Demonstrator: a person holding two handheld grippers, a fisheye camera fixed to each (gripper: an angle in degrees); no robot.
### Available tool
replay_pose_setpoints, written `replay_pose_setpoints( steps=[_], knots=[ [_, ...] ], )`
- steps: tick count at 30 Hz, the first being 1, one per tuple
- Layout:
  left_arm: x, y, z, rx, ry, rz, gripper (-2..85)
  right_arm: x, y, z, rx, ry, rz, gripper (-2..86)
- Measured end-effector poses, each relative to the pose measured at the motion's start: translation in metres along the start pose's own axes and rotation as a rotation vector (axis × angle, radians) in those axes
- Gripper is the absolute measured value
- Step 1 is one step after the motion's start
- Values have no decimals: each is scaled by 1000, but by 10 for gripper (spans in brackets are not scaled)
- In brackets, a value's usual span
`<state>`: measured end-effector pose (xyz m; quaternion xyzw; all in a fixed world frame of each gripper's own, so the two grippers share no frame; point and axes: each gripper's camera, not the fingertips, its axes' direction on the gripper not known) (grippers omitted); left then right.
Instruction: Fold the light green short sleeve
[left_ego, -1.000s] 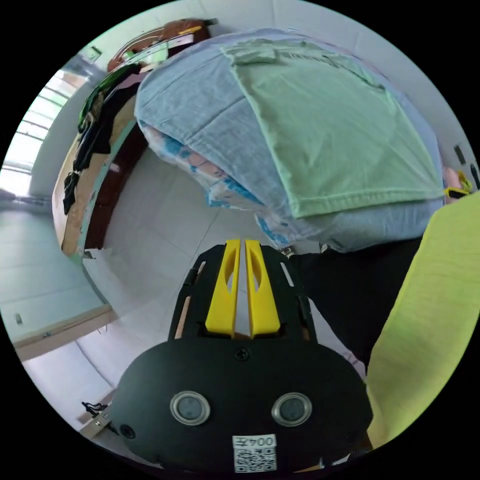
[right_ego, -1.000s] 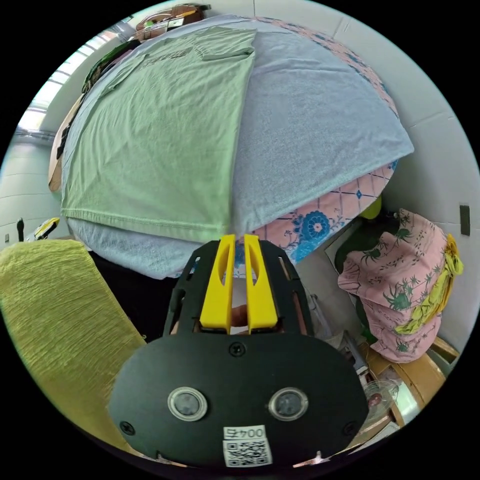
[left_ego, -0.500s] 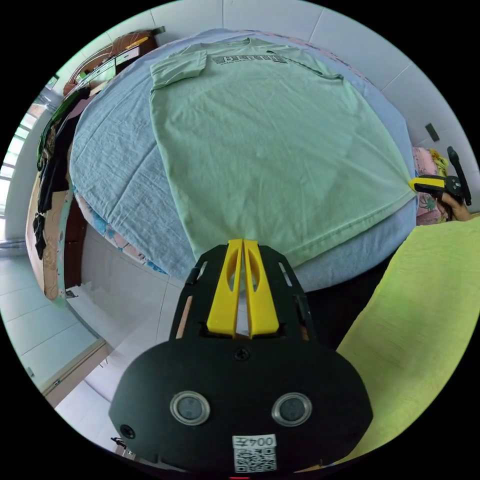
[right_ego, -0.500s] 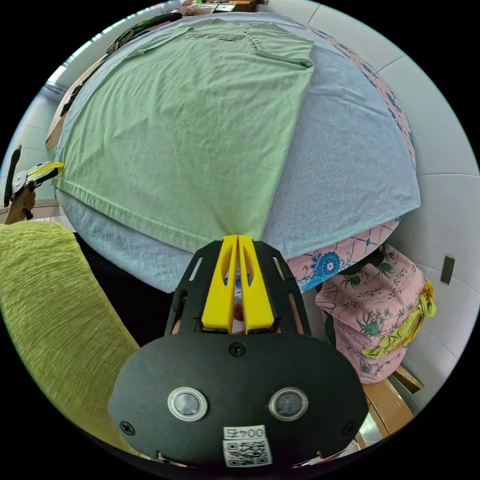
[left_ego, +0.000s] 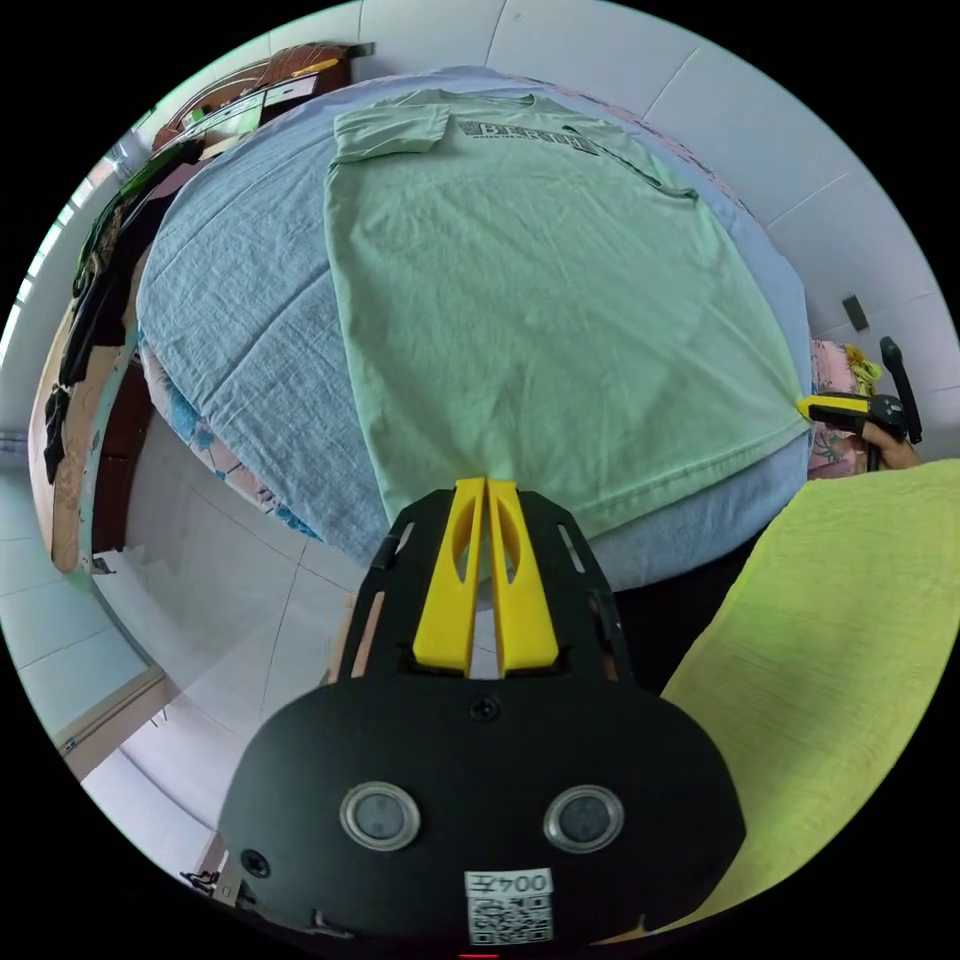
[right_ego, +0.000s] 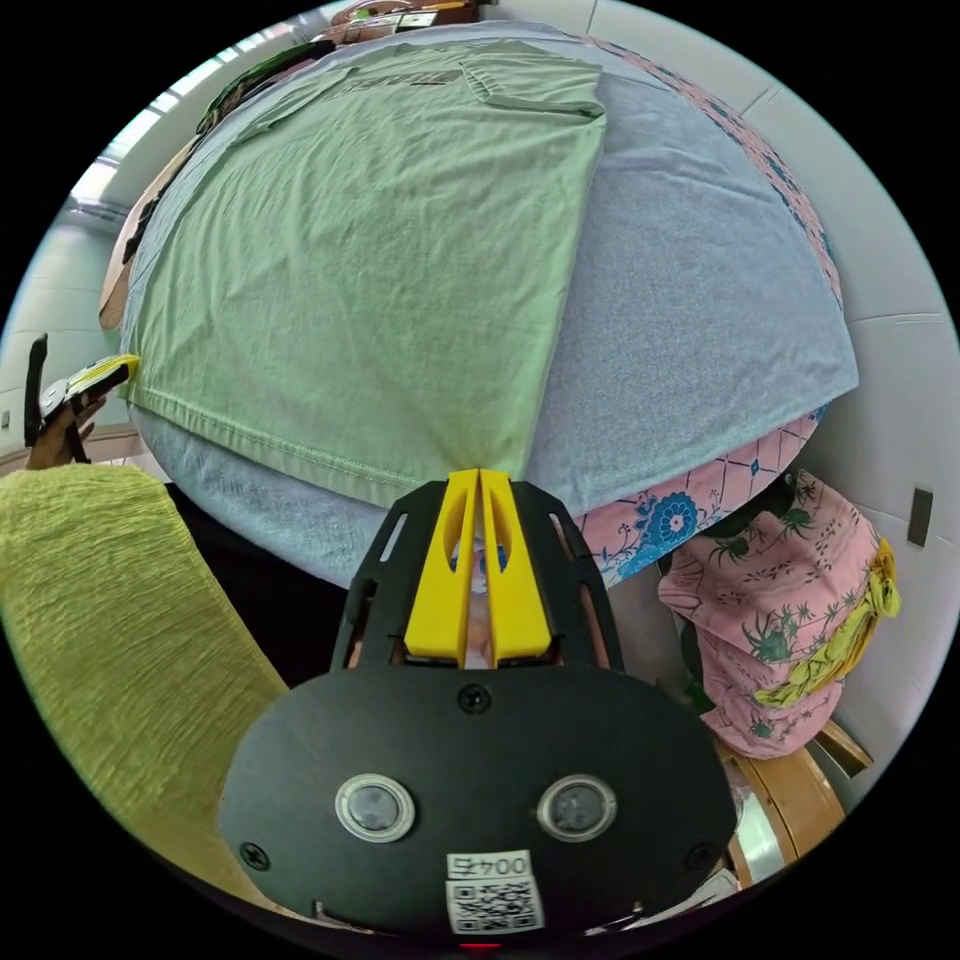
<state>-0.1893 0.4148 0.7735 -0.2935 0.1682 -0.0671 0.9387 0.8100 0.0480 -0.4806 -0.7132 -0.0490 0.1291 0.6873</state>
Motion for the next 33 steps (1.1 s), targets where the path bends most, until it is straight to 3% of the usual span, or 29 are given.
replay_pose_setpoints(
  steps=[10, 18, 21, 24, 29, 33],
  knots=[
    [-40, 16, -26, 8, 18, -19, 7, -4, 14, -6, 9, 116, -59, -4],
    [-81, 28, -52, -10, 40, -42, 40, 23, 23, -20, -22, 65, -38, 4],
    [-114, 39, -72, 14, 148, -49, 85, 37, 32, -29, -15, 26, -42, 28],
    [-167, 72, -106, 113, 186, -94, 98, 65, 49, -51, 58, -87, 0, 49],
    [-269, 131, -123, 195, 478, -186, 97, 140, 89, -74, 223, -370, 134, 86],
    [-302, 147, -116, 199, 590, -211, 94, 185, 112, -70, 293, -557, 267, 90]
  ],
)
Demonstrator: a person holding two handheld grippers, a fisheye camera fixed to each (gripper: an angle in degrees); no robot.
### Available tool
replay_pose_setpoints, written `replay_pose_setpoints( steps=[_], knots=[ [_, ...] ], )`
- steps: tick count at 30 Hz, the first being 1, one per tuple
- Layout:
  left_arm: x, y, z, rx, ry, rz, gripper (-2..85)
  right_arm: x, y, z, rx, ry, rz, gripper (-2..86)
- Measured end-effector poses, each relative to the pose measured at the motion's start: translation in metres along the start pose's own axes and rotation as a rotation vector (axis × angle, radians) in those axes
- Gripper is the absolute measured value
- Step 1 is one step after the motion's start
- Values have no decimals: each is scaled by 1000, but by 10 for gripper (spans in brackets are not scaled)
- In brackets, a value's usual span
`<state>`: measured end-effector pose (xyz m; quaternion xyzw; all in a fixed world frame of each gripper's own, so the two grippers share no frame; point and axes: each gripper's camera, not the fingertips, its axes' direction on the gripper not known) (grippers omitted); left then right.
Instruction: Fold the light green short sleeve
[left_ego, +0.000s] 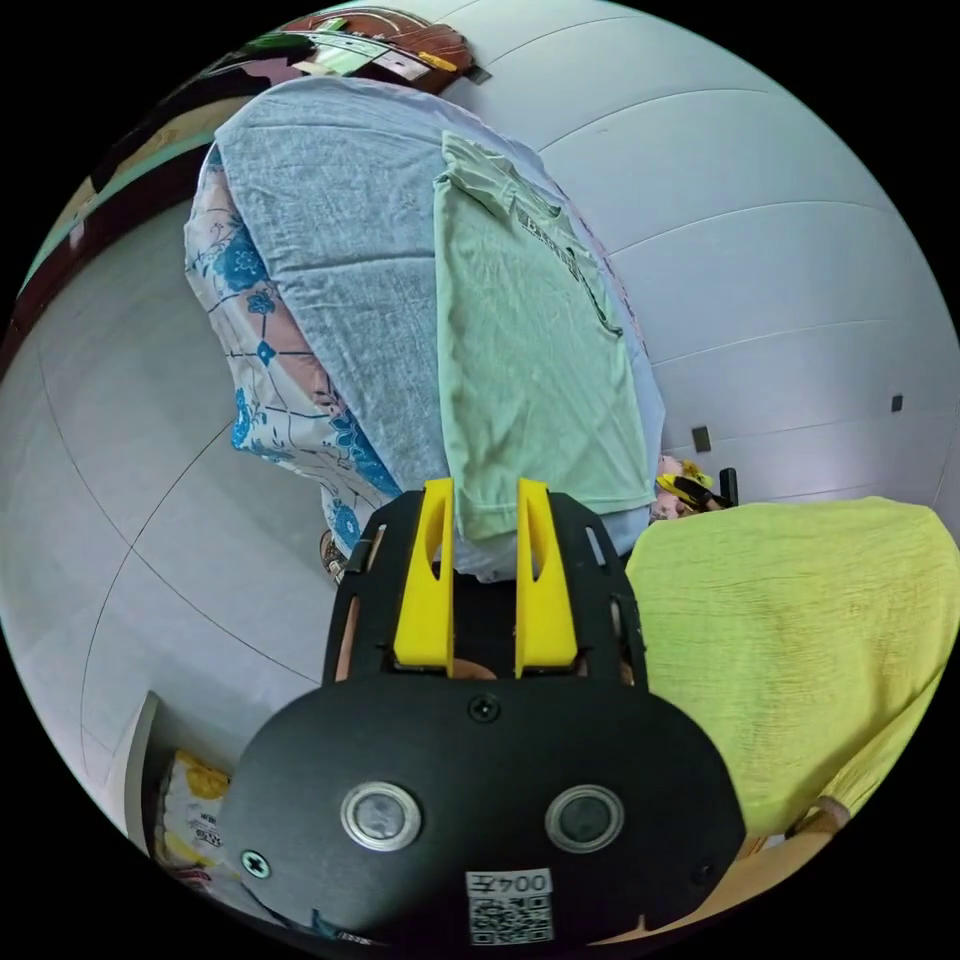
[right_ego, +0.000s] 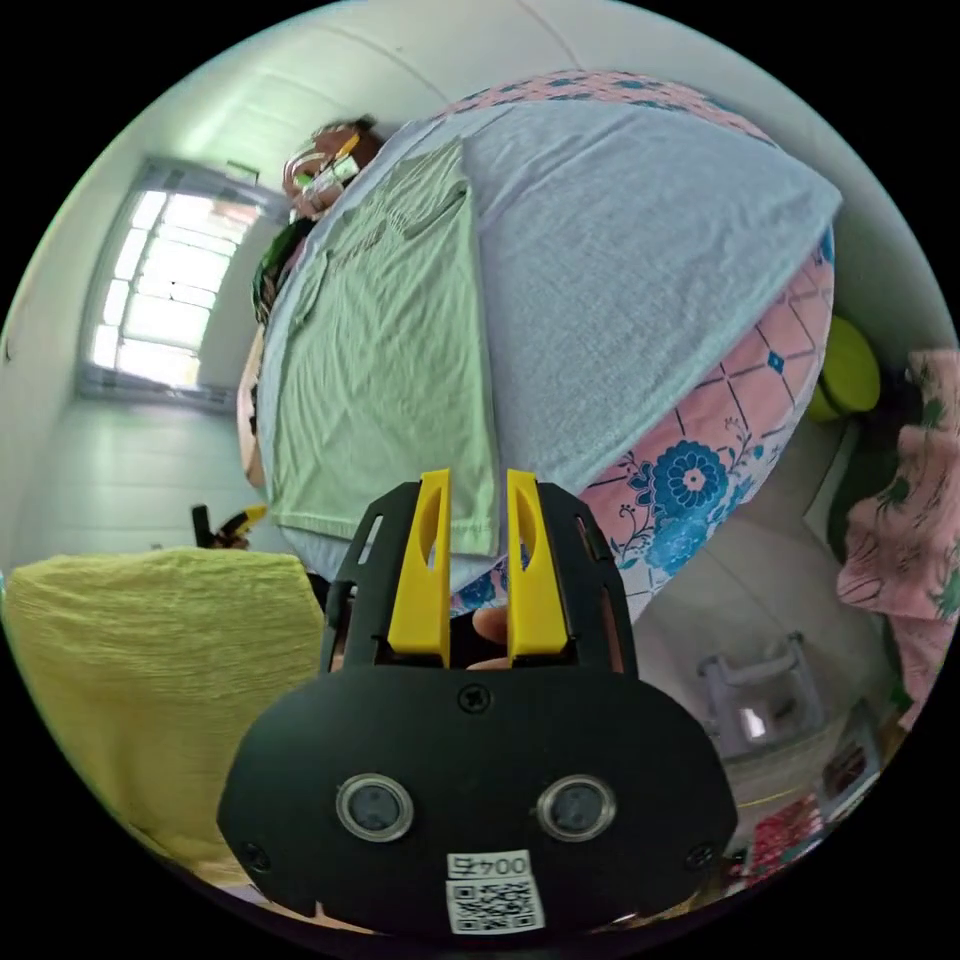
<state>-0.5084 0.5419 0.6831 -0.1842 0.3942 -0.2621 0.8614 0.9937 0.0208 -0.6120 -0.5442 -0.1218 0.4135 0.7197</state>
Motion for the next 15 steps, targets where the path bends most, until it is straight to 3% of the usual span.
replay_pose_setpoints(
  steps=[4, 15],
  knots=[
    [-10, -1, -11, -17, 7, 11, 88, 35, 7, -22, 84, -158, 111, 88],
    [-51, 5, -61, 13, 50, -54, 85, 62, 12, -62, 96, -174, 159, 85]
  ],
)
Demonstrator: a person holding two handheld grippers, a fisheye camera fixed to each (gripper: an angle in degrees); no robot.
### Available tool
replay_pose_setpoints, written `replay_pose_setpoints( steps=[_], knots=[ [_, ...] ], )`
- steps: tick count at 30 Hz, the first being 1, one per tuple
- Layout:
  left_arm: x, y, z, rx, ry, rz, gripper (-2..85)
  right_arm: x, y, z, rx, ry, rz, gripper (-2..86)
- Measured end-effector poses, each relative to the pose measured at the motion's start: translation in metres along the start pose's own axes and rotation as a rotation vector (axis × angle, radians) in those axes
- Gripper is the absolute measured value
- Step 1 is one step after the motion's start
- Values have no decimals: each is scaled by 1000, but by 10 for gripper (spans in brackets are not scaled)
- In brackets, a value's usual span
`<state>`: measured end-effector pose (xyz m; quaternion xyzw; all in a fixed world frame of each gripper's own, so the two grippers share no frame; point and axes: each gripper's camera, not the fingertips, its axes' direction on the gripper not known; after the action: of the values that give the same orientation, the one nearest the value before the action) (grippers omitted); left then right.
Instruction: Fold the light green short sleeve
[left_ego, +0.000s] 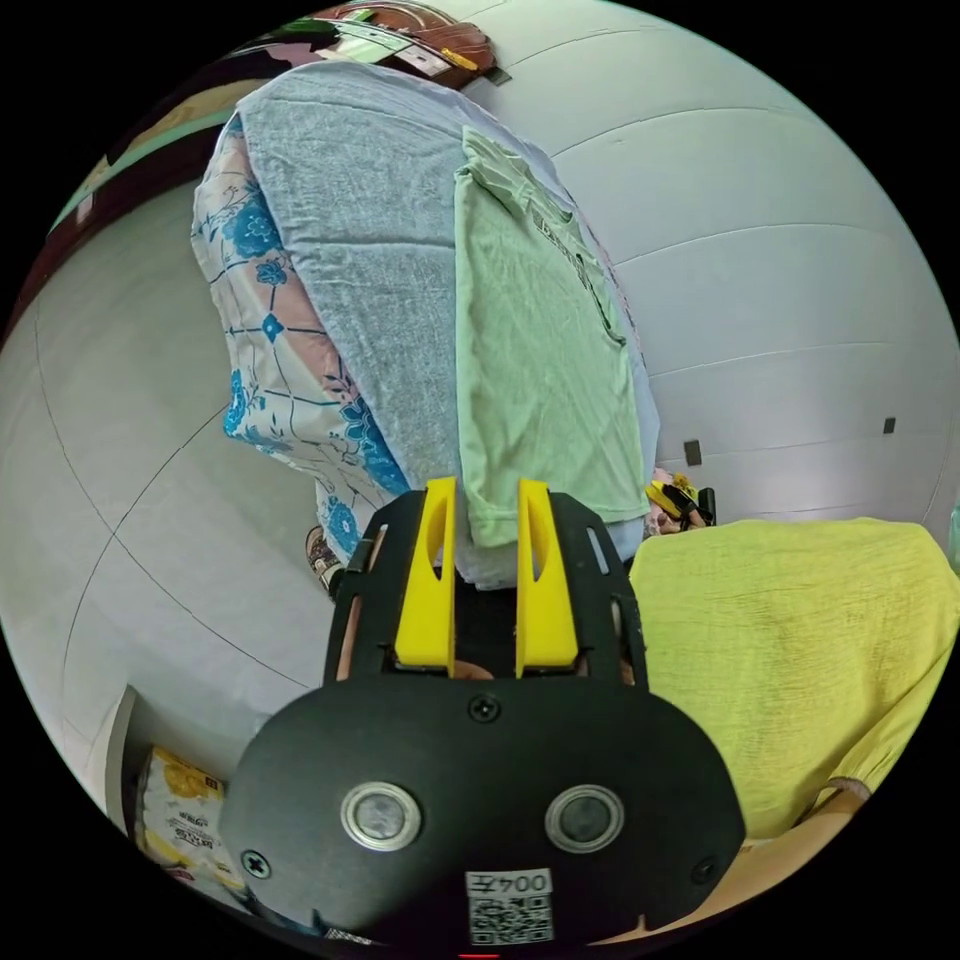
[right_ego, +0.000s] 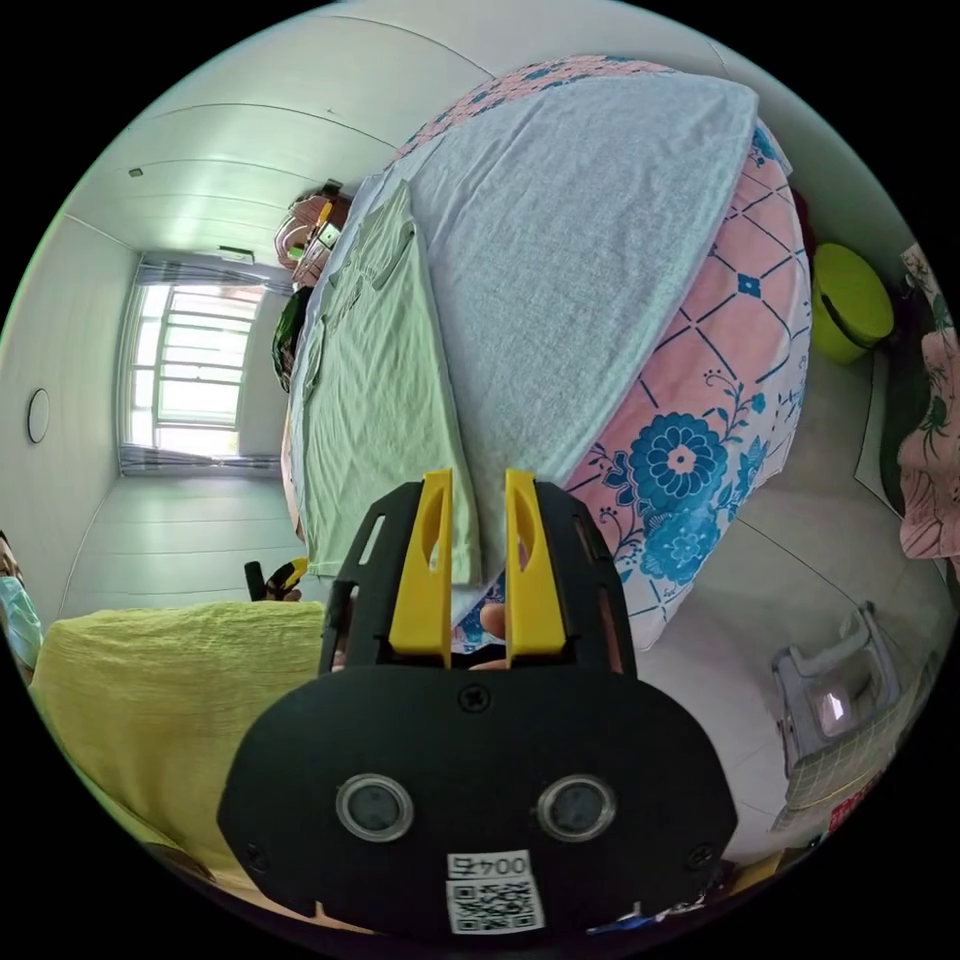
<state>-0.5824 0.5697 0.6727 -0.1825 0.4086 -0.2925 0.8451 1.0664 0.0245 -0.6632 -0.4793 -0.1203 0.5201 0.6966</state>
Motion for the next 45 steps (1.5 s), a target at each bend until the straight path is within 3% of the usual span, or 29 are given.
replay_pose_setpoints(
  steps=[22, 30, 36, 45],
  knots=[
    [-21, 26, -9, -8, 63, -39, 64, -16, 26, -55, -126, -127, -33, 77],
    [-25, 17, 13, 14, 106, -70, 24, -32, 26, -64, -146, -107, -48, 24],
    [-22, 19, 12, 102, 149, -122, 17, -61, 24, -84, -99, -105, -97, -5],
    [26, 1, 21, 224, 193, -133, 14, -113, -5, -127, -30, -262, -88, -9]
  ],
)
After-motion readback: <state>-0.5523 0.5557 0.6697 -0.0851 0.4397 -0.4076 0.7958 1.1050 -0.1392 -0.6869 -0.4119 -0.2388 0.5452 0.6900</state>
